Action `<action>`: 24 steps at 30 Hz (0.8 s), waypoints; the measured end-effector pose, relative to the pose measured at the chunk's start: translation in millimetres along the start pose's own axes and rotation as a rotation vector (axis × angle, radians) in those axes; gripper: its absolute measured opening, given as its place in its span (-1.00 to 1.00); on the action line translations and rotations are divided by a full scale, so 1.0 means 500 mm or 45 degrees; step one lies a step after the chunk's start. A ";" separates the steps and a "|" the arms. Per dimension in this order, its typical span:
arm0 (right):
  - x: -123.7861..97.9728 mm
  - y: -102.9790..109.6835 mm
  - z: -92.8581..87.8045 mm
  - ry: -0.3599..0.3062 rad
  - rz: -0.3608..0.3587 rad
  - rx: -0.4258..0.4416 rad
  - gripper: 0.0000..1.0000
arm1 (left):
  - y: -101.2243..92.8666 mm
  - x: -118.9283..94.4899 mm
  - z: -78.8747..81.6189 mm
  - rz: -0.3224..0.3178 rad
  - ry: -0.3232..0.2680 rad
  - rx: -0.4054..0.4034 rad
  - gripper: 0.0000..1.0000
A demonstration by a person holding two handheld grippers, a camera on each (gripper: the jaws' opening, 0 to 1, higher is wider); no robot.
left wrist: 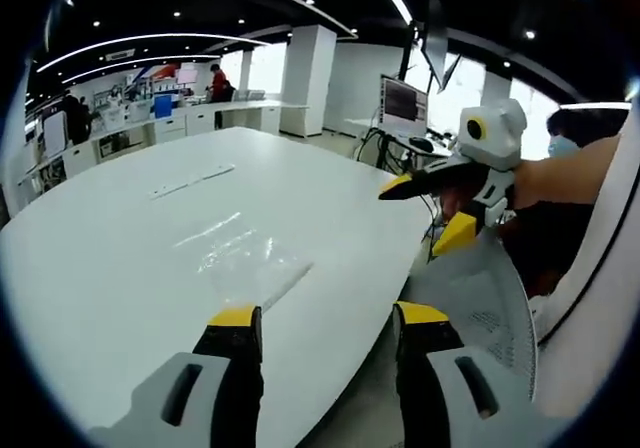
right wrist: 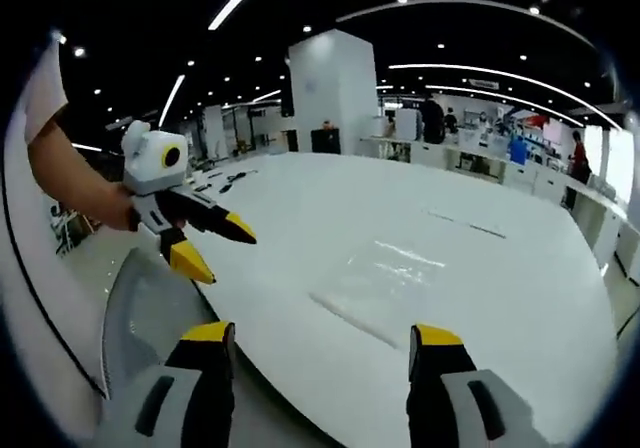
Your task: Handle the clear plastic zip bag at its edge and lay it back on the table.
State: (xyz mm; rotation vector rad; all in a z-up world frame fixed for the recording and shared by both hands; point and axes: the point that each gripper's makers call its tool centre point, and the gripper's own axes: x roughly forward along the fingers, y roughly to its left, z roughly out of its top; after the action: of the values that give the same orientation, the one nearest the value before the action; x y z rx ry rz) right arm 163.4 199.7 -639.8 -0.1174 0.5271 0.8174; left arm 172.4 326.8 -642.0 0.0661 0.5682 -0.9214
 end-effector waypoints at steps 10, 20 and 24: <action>-0.001 0.008 -0.001 -0.067 -0.013 0.059 0.68 | -0.013 -0.017 -0.038 0.018 0.016 -0.062 0.08; 0.034 0.025 -0.032 -0.021 0.035 0.033 0.70 | 0.005 -0.058 -0.066 0.106 -0.035 -0.141 0.07; 0.029 0.030 -0.030 -0.010 0.043 0.031 0.70 | 0.000 -0.067 -0.075 0.135 -0.054 -0.172 0.07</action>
State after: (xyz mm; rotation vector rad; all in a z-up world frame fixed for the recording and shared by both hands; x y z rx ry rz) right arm 154.7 215.1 -658.5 -0.0830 0.5323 0.8436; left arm 140.4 362.3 -657.3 -0.0449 0.5811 -0.7781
